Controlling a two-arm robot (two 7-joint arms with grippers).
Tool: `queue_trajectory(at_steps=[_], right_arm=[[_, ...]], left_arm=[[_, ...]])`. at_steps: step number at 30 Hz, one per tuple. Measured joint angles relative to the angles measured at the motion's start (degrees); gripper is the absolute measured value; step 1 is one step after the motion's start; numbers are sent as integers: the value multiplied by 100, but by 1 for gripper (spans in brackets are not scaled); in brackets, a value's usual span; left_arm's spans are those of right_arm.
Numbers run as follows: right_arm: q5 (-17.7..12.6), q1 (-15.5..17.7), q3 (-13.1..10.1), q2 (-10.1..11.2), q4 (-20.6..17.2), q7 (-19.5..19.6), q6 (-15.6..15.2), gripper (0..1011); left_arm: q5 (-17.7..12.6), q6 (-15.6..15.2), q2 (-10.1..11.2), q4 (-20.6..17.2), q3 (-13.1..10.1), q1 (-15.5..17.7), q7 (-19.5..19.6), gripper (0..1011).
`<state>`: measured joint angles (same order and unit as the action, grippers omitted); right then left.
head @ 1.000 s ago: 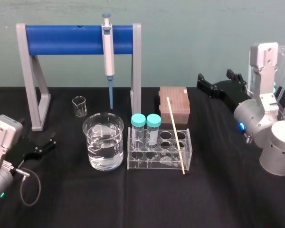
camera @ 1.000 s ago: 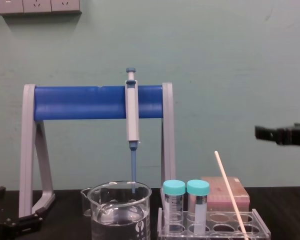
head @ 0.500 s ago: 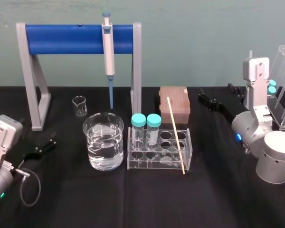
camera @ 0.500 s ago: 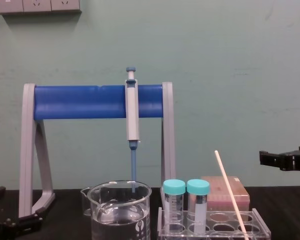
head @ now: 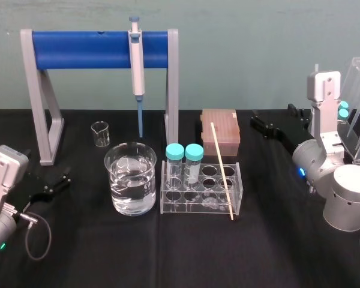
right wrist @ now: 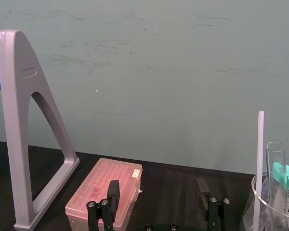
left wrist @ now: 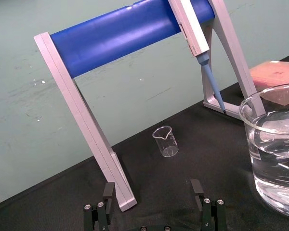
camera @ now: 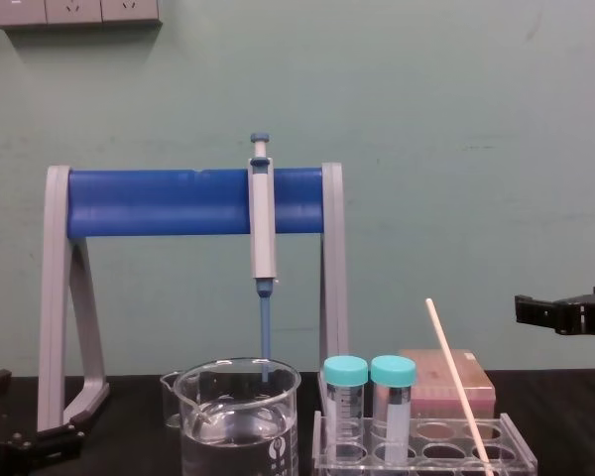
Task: Hold the thermometer with one hand and immerse one end into the beaker, then reinsert it into the test tube rack.
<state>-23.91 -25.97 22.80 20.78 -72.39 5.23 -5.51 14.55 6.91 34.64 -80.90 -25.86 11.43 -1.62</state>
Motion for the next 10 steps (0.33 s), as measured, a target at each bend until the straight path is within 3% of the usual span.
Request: queue_trajectory(at_steps=[10], right_arm=[[0,0,0,4,-8,9,1,1003]], left_arm=[[0,0,0,0,0,0,0,1004]])
